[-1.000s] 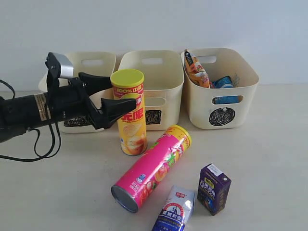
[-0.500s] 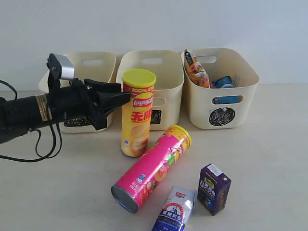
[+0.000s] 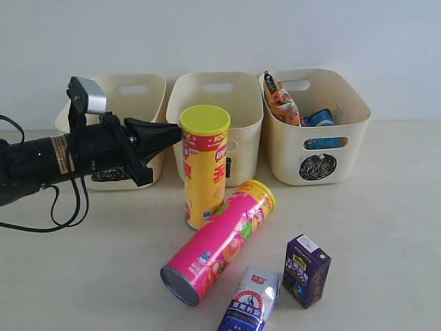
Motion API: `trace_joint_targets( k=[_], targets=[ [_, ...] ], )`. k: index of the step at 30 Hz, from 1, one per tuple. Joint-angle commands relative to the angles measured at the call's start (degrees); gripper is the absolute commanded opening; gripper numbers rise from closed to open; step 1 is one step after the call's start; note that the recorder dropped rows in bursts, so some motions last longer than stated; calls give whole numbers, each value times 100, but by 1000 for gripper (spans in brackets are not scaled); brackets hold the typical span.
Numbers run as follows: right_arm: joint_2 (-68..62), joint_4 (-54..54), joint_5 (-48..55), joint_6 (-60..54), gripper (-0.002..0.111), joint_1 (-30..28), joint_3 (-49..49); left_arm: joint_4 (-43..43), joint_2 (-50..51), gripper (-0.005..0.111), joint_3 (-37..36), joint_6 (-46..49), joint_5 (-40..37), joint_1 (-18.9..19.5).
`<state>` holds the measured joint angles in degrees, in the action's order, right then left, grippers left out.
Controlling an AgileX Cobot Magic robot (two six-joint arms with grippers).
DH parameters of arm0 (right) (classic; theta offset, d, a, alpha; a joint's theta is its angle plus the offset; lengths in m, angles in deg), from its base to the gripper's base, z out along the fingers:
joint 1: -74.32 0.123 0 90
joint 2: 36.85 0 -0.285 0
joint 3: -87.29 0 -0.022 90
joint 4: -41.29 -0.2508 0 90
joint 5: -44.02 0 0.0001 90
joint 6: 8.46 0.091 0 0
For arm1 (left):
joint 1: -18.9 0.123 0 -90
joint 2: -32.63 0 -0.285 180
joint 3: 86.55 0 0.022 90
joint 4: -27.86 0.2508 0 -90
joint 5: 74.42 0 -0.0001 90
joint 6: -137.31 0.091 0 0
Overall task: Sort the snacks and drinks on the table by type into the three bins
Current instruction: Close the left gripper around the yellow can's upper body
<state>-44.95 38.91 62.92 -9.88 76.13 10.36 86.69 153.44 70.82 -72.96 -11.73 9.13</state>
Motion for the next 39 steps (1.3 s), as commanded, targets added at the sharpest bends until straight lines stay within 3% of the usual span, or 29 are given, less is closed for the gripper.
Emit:
trace_joint_targets(
  k=[1, 5, 11, 15, 20, 27, 32, 39],
  targets=[
    [31, -1, -27, -14, 0, -9, -29, 91, -8, 9, 35, -120, 63, 15],
    [31, -1, -27, -14, 0, -9, -29, 482, -19, 35, 35, -120, 26, 45],
    [31, -1, -27, -14, 0, -9, -29, 644, -35, 88, 35, -178, 29, 229],
    [31, -1, -27, -14, 0, -9, -29, 604, -35, 107, 35, -314, 132, 184],
    [31, -1, -27, -14, 0, -9, -29, 553, -35, 109, 35, 62, 240, -120],
    [31, -1, -26, -25, 0, -9, -29, -410, -35, 109, 58, 218, 49, -360],
    [31, -1, -26, -15, 0, -9, -29, 135, 42, 109, 229, 21, 65, -405],
    [31, -1, -26, -15, 0, -9, -29, -144, 278, 109, 492, -44, -33, -624]
  ],
)
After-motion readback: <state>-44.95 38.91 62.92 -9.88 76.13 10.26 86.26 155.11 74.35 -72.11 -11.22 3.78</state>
